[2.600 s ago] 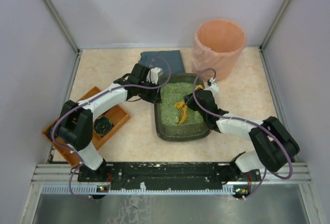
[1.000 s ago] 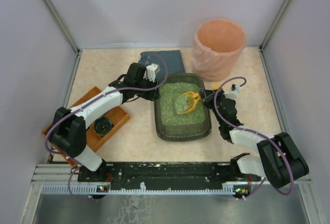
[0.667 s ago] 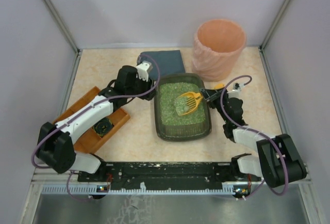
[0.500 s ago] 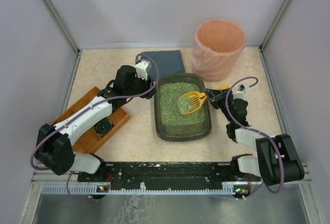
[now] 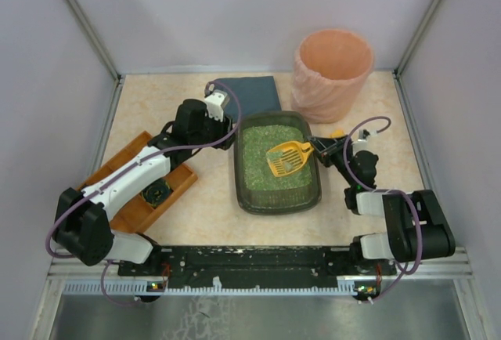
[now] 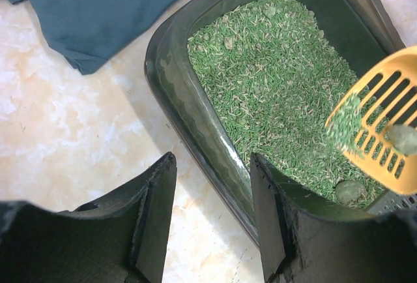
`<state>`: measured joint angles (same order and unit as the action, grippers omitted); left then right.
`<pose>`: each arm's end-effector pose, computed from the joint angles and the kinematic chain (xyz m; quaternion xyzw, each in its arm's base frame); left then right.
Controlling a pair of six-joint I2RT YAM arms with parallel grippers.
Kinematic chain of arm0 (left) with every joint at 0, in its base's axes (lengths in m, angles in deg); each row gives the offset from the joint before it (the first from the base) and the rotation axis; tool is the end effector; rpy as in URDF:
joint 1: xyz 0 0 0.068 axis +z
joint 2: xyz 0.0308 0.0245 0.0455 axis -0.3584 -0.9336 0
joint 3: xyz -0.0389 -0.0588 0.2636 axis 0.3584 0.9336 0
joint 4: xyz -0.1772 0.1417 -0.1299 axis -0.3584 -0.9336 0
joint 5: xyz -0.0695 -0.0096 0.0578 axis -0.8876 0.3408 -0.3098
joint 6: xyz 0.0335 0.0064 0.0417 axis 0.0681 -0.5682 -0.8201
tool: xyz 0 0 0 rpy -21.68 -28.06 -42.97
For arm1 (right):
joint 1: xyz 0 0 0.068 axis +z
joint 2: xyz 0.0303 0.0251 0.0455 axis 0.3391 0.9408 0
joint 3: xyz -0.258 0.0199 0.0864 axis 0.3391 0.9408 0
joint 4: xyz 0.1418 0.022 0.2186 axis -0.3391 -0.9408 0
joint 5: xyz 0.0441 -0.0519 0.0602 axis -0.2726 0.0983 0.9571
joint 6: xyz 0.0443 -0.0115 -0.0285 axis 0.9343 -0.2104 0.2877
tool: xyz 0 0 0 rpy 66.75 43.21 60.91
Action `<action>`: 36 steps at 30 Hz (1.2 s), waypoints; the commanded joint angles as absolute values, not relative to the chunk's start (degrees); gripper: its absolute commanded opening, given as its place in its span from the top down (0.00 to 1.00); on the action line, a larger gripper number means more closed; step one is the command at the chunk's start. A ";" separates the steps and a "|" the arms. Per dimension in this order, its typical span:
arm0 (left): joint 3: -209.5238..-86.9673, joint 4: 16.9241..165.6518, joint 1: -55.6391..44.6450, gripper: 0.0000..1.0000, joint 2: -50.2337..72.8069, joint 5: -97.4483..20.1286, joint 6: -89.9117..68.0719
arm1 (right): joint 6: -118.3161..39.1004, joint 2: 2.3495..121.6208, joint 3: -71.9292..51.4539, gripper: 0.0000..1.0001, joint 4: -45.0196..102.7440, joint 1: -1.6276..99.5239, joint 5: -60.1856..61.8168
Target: Clean the litter box
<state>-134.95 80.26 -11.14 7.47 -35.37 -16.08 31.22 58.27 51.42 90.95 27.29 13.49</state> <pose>0.2664 -0.1711 0.2905 0.2132 0.8355 -0.2021 0.4644 0.2294 0.0426 0.1753 0.3064 0.6494 0.5562 0.4184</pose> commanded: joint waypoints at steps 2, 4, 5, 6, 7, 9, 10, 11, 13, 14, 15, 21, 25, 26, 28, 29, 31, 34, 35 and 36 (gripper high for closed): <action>-134.59 82.12 -11.25 0.44 8.20 -34.44 -15.78 | 29.88 57.32 48.20 1.00 95.82 28.02 15.12; -134.88 82.20 -11.25 0.44 7.79 -34.92 -15.71 | 27.71 57.60 46.63 1.00 95.20 28.28 18.28; -135.14 81.82 -11.18 0.44 7.44 -35.18 -15.81 | 28.05 56.95 47.72 1.00 95.21 26.59 17.36; -135.48 81.19 -11.18 0.44 7.29 -35.23 -15.76 | 29.54 55.97 49.55 1.00 94.99 25.01 15.35; -135.57 80.89 -11.17 0.44 7.31 -35.00 -15.81 | 31.12 55.13 51.22 1.00 94.98 24.04 13.01; -134.99 81.53 -11.21 0.43 7.77 -34.74 -15.79 | 29.82 55.01 50.15 1.00 94.70 24.97 14.08; -134.75 81.98 -11.17 0.43 8.04 -34.75 -15.77 | 27.89 55.54 47.92 1.00 93.88 26.68 16.15; -134.77 82.25 -11.17 0.43 8.11 -34.88 -15.69 | 26.17 56.05 46.13 1.00 93.20 28.05 18.06; -135.06 82.10 -11.21 0.43 7.82 -35.35 -15.77 | 25.60 55.69 45.83 1.00 92.85 27.17 18.95; -135.27 81.64 -11.17 0.43 7.72 -35.29 -15.77 | 27.19 54.67 47.34 1.00 92.54 25.32 17.00; -135.43 81.29 -11.17 0.43 7.68 -35.24 -15.75 | 29.51 53.58 49.60 1.00 92.84 23.60 14.22; -135.04 82.22 -11.17 0.43 7.94 -35.52 -15.69 | 25.15 55.29 45.80 1.00 92.90 27.17 18.84; -135.11 81.43 -11.17 0.43 8.12 -35.63 -15.71 | 31.34 54.45 51.51 1.00 99.63 23.62 12.08; -134.86 82.11 -11.17 0.43 8.29 -35.62 -15.67 | 29.72 55.57 49.30 1.00 100.00 25.47 14.18; -134.65 82.65 -11.10 0.43 8.19 -36.09 -15.67 | 27.07 58.03 45.35 1.00 99.68 28.47 19.37; -134.88 82.39 -11.08 0.43 8.01 -36.26 -15.68 | 27.19 58.56 45.61 1.00 100.81 28.44 19.40; -135.43 81.49 -11.08 0.43 7.77 -36.43 -16.05 | 31.32 58.28 50.09 1.00 104.09 24.66 14.86; -134.92 81.63 -11.12 0.43 8.40 -35.60 -16.08 | 36.30 61.26 51.84 1.00 111.96 25.05 14.46; -134.62 82.27 -11.08 0.43 8.53 -35.56 -16.06 | 35.98 63.24 49.22 1.00 113.86 26.20 18.37; -134.55 82.62 -11.11 0.43 8.49 -35.90 -16.05 | 36.30 65.27 47.47 1.00 116.13 26.77 20.92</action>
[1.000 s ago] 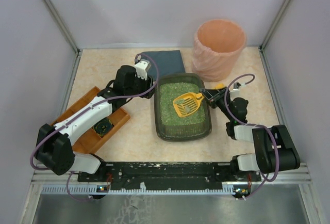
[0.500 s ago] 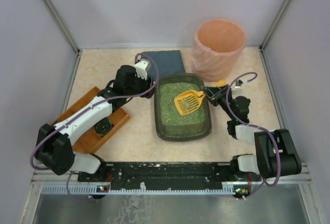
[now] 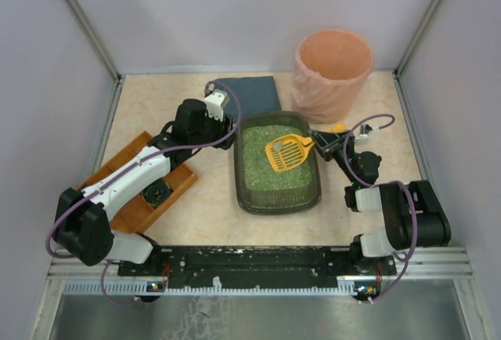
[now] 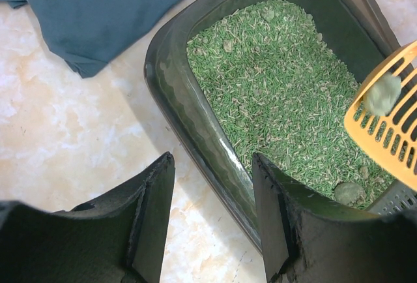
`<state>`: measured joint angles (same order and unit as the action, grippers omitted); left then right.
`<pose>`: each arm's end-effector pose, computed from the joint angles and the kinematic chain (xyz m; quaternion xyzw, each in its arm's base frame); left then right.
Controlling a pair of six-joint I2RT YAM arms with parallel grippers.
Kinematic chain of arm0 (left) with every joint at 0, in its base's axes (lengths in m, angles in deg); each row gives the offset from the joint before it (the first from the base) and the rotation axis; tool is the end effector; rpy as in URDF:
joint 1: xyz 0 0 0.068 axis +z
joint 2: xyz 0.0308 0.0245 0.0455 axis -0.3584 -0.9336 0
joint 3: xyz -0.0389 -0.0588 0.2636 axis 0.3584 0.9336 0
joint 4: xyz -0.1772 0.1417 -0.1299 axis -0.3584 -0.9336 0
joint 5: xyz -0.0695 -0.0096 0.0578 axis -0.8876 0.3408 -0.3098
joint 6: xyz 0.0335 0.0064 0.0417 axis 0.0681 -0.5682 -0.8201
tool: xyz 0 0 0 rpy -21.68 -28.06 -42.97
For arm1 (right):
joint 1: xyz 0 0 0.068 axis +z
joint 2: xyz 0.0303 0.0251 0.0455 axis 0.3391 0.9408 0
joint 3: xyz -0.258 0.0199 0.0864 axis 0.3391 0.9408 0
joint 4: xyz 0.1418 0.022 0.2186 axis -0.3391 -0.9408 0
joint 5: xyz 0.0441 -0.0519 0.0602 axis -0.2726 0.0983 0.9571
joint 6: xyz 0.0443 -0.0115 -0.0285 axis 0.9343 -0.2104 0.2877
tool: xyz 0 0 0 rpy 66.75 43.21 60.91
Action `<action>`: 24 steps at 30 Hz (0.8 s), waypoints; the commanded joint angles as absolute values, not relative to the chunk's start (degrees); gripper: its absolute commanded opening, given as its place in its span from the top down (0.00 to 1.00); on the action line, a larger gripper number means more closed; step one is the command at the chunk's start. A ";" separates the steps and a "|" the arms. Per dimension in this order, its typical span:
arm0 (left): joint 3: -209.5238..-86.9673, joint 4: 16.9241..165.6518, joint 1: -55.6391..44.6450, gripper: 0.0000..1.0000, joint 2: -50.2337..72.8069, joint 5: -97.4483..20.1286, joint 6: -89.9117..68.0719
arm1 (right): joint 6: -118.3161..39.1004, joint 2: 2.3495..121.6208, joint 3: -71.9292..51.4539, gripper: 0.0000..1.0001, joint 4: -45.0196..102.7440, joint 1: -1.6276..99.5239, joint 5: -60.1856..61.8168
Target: Clean the litter box
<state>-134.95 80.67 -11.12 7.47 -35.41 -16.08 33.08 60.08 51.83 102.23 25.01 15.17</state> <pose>0.2668 -0.1712 0.2912 0.2129 0.8337 -0.2032 0.4672 0.2303 0.0343 0.1878 0.2783 0.6040 0.5891 0.4591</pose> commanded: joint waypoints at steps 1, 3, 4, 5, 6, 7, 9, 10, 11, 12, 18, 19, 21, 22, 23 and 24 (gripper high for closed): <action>-134.75 82.66 -11.08 0.43 8.29 -36.27 -16.06 | 37.46 66.51 47.46 1.00 118.39 26.24 21.40; -135.16 81.96 -11.08 0.43 7.89 -36.75 -16.10 | 40.46 67.35 51.82 1.00 120.66 23.39 17.19; -135.28 81.55 -11.08 0.43 7.90 -36.81 -16.12 | 41.43 67.38 53.20 1.00 121.31 22.87 14.56; -135.23 81.42 -11.14 0.43 8.00 -36.59 -16.10 | 41.06 67.70 52.53 1.00 121.46 23.26 14.47; -134.96 81.76 -11.09 0.43 8.15 -36.41 -16.11 | 39.67 68.07 50.62 1.00 120.85 24.47 16.66; -134.82 82.12 -11.08 0.43 8.20 -36.30 -16.21 | 38.46 68.20 48.94 1.00 119.87 25.83 18.70; -134.94 82.20 -11.08 0.43 7.97 -36.58 -16.22 | 37.10 66.96 48.20 1.00 117.04 26.78 19.40; -135.10 81.96 -11.08 0.43 7.80 -36.65 -16.23 | 36.77 65.79 48.72 1.00 115.54 26.39 18.40; -135.13 81.81 -11.08 0.43 7.82 -36.65 -16.22 | 36.13 64.35 48.93 1.00 113.02 26.07 17.13; -135.07 81.80 -11.11 0.43 7.82 -36.50 -16.25 | 35.25 63.11 48.55 1.00 110.67 26.08 16.92; -134.96 82.07 -11.08 0.43 7.70 -36.45 -16.19 | 30.93 55.94 43.24 1.00 96.42 25.66 17.66; -134.96 82.02 -11.07 0.43 7.68 -36.46 -16.21 | 30.11 54.66 41.76 1.00 93.13 25.52 17.34; -134.96 81.97 -11.08 0.43 7.68 -36.39 -16.19 | 28.60 52.38 37.77 1.00 86.60 25.22 16.41; -134.96 82.01 -11.08 0.43 7.68 -36.29 -16.25 | 27.98 51.62 35.67 1.00 83.53 25.00 15.80; -134.96 81.97 -11.12 0.43 7.68 -36.22 -16.26 | 27.52 50.94 33.39 1.00 80.69 24.70 15.24; -134.96 81.94 -11.08 0.43 7.68 -36.20 -16.28 | 27.34 50.56 31.40 1.00 78.91 24.22 14.71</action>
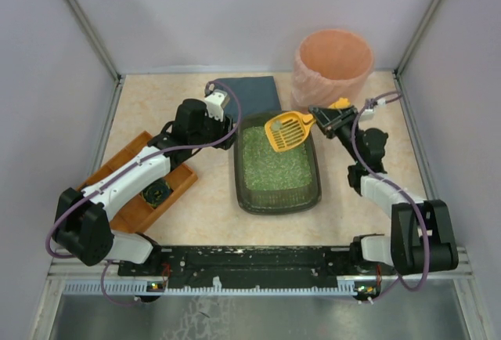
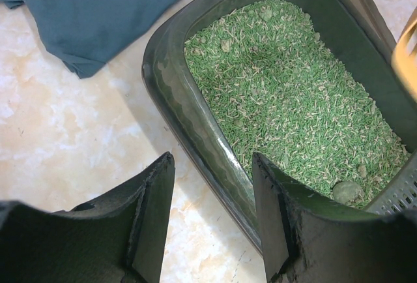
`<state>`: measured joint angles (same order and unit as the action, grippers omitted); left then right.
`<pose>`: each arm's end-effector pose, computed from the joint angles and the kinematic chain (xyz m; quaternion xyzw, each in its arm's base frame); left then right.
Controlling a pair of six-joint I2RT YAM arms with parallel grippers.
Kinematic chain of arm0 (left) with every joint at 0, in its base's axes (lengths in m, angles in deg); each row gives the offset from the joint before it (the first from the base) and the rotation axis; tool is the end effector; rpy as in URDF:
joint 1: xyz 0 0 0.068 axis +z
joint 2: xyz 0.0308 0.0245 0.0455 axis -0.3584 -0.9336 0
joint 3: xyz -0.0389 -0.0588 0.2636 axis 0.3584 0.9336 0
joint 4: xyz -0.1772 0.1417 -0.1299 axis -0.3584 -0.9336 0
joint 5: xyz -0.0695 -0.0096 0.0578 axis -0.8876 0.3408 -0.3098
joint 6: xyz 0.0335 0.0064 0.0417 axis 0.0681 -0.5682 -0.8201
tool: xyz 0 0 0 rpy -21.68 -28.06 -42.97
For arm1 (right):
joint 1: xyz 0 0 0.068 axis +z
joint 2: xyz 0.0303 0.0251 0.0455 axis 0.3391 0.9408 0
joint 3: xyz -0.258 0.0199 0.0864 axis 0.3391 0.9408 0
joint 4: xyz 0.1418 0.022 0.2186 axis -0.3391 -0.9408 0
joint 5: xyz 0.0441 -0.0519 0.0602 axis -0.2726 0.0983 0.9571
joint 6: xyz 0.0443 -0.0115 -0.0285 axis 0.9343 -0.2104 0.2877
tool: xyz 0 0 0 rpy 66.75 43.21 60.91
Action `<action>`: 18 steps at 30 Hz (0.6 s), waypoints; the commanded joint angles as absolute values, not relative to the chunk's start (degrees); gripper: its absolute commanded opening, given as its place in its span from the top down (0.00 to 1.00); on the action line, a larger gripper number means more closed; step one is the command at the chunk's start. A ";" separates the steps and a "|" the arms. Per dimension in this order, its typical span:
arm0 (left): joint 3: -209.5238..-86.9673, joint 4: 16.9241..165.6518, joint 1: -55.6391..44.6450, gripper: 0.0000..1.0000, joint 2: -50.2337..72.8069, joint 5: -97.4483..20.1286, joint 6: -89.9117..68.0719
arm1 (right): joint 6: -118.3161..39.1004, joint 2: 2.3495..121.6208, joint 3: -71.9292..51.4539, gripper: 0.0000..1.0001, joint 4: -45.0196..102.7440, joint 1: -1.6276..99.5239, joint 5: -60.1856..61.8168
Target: Clean the litter box
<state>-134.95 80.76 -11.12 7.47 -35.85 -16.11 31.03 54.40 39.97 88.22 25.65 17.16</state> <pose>0.2667 -0.1715 0.2914 0.2149 0.8327 -0.2064 0.4667 0.2553 0.0406 0.2442 0.2356 0.5998 0.5995 0.4747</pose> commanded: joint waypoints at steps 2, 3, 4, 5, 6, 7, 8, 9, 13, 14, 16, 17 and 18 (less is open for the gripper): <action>-134.96 81.93 -11.08 0.43 7.75 -36.14 -16.30 | 27.52 50.78 26.33 1.00 76.58 23.07 13.61; -135.01 81.97 -11.10 0.43 7.77 -36.19 -16.31 | 27.64 51.15 24.16 1.00 75.33 22.52 12.87; -134.97 81.98 -11.12 0.43 7.79 -36.20 -16.34 | 27.71 51.66 21.66 1.00 73.71 21.98 12.04; -134.96 81.98 -11.06 0.43 7.69 -36.22 -16.30 | 27.88 52.17 19.32 1.00 71.80 21.53 10.69; -134.96 81.98 -11.12 0.43 7.68 -36.21 -16.33 | 27.92 52.76 16.85 1.00 69.28 20.93 9.31; -134.96 81.98 -11.13 0.43 7.68 -36.31 -16.26 | 27.70 53.48 14.45 1.00 67.91 20.47 7.44; -134.96 81.97 -11.14 0.43 7.68 -36.37 -16.26 | 27.22 54.27 12.34 1.00 66.76 20.01 5.46; -134.96 81.95 -11.09 0.43 7.68 -36.41 -16.25 | 26.89 55.08 10.11 1.00 65.72 19.63 3.55; -135.09 81.85 -11.06 0.43 7.72 -36.22 -16.37 | 24.94 59.03 1.88 1.00 63.60 17.70 -3.89; -135.13 81.76 -11.06 0.43 7.76 -35.99 -16.37 | 23.56 60.39 -0.67 1.00 63.07 17.38 -4.97; -135.09 81.70 -11.03 0.43 7.89 -35.64 -16.49 | 19.47 63.17 -6.13 1.00 60.74 17.03 -6.36; -135.12 81.70 -11.07 0.43 7.98 -35.59 -16.52 | 15.74 65.10 -9.07 1.00 58.90 16.93 -6.91; -135.14 81.65 -11.10 0.43 7.97 -35.54 -16.58 | 13.02 66.48 -11.59 1.00 56.86 16.92 -7.54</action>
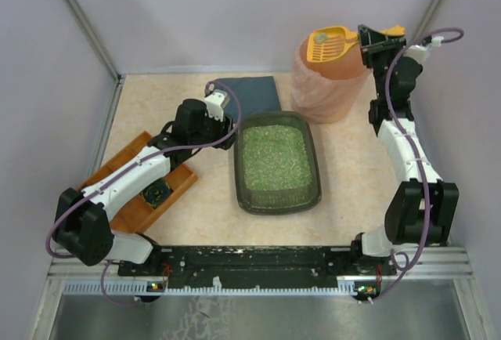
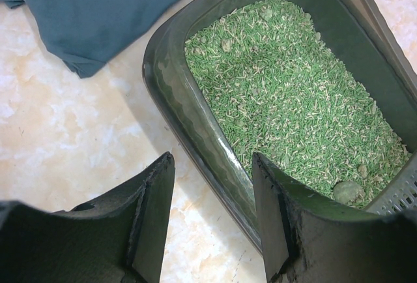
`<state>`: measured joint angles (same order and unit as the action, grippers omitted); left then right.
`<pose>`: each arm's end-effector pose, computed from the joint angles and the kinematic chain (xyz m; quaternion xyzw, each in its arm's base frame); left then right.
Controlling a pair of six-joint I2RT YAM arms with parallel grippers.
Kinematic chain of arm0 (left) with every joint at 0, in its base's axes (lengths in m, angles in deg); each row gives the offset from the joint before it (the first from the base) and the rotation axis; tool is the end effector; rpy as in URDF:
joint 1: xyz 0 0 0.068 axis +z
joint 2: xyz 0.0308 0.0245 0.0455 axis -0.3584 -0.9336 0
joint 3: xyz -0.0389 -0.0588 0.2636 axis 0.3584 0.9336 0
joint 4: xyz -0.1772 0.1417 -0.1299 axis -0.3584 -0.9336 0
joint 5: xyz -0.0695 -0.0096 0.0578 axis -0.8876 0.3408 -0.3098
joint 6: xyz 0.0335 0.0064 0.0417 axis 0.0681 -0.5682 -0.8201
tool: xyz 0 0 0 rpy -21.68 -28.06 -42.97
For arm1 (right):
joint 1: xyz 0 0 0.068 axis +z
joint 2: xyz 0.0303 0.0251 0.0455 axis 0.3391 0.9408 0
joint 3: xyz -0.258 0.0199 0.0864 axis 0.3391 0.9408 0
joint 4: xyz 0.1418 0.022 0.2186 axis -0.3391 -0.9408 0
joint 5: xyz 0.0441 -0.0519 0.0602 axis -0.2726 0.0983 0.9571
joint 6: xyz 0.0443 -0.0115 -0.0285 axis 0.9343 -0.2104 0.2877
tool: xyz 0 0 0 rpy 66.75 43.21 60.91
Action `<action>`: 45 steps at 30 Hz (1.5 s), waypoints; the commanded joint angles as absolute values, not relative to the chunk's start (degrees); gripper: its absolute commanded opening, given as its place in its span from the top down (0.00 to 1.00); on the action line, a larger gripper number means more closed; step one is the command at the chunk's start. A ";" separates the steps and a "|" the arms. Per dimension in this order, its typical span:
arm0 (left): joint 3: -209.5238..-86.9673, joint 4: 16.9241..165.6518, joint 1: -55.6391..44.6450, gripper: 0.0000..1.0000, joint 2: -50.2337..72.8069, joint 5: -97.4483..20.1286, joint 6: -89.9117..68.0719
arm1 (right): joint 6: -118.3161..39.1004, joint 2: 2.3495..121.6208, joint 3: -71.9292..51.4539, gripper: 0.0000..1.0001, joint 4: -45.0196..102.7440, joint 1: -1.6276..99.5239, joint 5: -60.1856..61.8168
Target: Clean the litter box
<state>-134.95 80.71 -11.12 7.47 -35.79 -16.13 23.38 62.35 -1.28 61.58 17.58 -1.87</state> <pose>0.2667 -0.1714 0.2913 0.2149 0.8329 -0.2057 0.4666 0.3374 -0.0101 0.4028 0.3199 0.4991 0.4688 0.6548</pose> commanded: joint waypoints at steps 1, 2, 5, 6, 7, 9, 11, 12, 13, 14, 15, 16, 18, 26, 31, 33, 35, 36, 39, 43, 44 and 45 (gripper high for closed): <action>-135.14 81.56 -11.04 0.43 7.95 -35.58 -16.60 | 10.56 67.68 -14.09 1.00 55.48 16.93 -8.12; -135.22 81.54 -11.07 0.43 7.94 -35.69 -16.61 | 7.90 69.06 -16.19 1.00 54.09 16.92 -8.67; -135.31 81.30 -11.08 0.43 7.78 -36.06 -16.50 | -0.23 72.39 -21.72 1.00 50.84 16.92 -9.62; -135.38 81.19 -11.09 0.43 7.77 -36.10 -16.52 | -2.43 73.45 -23.28 1.00 49.63 16.92 -9.77; -135.47 81.05 -11.08 0.43 7.69 -35.92 -16.68 | -5.31 74.64 -25.39 1.00 46.73 16.92 -9.99; -135.72 80.52 -11.08 0.43 7.48 -35.33 -16.80 | -10.97 78.03 -29.45 1.00 41.95 16.96 -10.24; -135.99 80.27 -11.09 0.43 7.42 -34.99 -16.92 | -16.26 80.15 -32.90 1.00 37.70 17.29 -10.08; -136.01 80.23 -11.09 0.43 7.42 -35.05 -16.98 | -18.69 80.70 -33.98 1.00 36.24 17.58 -10.25; -136.02 80.22 -11.08 0.43 7.46 -35.06 -17.04 | -20.83 80.77 -34.23 1.00 35.89 18.01 -10.86; -136.02 80.22 -11.08 0.43 7.42 -34.98 -16.99 | -23.06 80.58 -33.89 1.00 36.29 18.52 -11.76; -136.02 80.22 -11.08 0.43 7.34 -34.97 -17.02 | -25.25 80.20 -33.27 1.00 37.37 19.14 -12.41; -136.00 80.19 -11.08 0.43 7.26 -35.03 -17.03 | -27.22 79.83 -32.76 1.00 38.38 19.68 -13.78; -136.14 80.14 -11.08 0.43 7.08 -35.31 -16.96 | -30.31 79.38 -32.67 1.00 39.57 20.63 -15.30; -136.17 79.98 -11.08 0.43 6.72 -35.38 -16.92 | -29.51 76.35 -31.07 1.00 46.56 20.96 -9.40; -136.36 79.76 -11.14 0.43 6.07 -35.96 -16.80 | -25.30 69.47 -24.76 1.00 54.81 22.46 -1.69; -136.45 79.77 -11.08 0.43 5.85 -36.27 -16.67 | -24.50 66.87 -22.29 1.00 56.23 24.00 0.40; -136.46 79.78 -11.09 0.43 5.60 -36.76 -16.70 | -23.88 64.28 -19.20 1.00 57.47 26.03 2.51; -136.52 79.78 -11.08 0.43 5.50 -37.01 -16.68 | -23.49 62.98 -17.39 1.00 57.94 27.22 3.16; -136.63 79.73 -11.08 0.43 5.16 -37.66 -16.66 | -24.22 57.94 -10.61 1.00 58.55 31.57 3.71; -136.59 79.66 -11.14 0.43 4.72 -38.12 -16.56 | -26.55 52.75 -0.59 1.00 58.74 38.58 2.61; -136.67 79.69 -11.12 0.43 4.63 -38.20 -16.60 | -27.51 51.58 1.82 1.00 58.11 40.15 1.63; -136.70 79.69 -11.15 0.43 4.52 -38.38 -16.50 | -28.32 50.68 4.30 1.00 57.47 41.49 0.37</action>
<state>-135.08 79.73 -11.12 5.09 -36.92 -16.35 -25.41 53.98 -2.24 56.29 37.45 1.71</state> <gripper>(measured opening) 0.572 0.130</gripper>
